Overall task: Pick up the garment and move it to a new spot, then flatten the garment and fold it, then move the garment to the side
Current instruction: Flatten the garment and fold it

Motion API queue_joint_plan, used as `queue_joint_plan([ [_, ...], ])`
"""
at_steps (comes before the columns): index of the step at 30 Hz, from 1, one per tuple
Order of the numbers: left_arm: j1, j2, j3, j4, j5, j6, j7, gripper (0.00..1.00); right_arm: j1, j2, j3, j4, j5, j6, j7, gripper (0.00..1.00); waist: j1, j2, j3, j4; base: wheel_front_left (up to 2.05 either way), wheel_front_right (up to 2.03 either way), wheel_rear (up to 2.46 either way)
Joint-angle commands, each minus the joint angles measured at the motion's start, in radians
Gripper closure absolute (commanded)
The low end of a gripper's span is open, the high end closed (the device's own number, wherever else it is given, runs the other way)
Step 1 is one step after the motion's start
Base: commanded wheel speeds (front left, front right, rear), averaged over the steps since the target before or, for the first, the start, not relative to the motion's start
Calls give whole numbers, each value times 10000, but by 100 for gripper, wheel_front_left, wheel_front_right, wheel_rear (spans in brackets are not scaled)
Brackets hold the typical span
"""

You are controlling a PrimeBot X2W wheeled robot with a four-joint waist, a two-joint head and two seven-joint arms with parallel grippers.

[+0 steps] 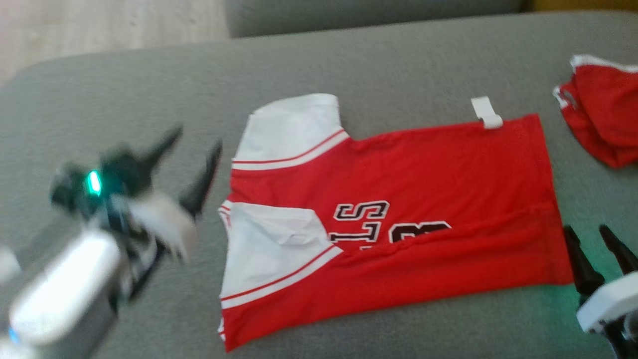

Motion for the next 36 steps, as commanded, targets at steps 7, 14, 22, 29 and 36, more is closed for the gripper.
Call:
queue_joint_plan([
  [7, -3389, 34, 537, 1978, -1089, -1872, 1763, 0, -812, -11, 388, -856, -245, 67, 108, 0, -1, 0, 1261, -1119, 0, 0, 0],
  [14, -5151, 393, -130, 4172, -927, -2423, 2985, 0, -1280, 111, 644, -864, -200, 67, 35, 0, -1, 0, 1996, -2062, 0, 0, 0],
  [22, -5335, 892, -1388, 4637, -1365, -2519, 2778, 0, -1301, 387, 556, -634, 93, 67, -190, 0, -1, 0, 2192, -2469, 0, 0, 0],
  [29, -5593, 1340, -2096, 4730, -1644, -2521, 2325, 0, -1318, 386, 532, -557, 122, 67, -282, 0, -1, 0, 2285, -2464, 0, 0, 0],
  [36, -6088, 1455, -2282, 4940, -1785, -2522, 2203, 0, -1425, 438, 586, -448, 44, 67, -289, 0, -1, 0, 2386, -2434, 0, 0, 0],
])
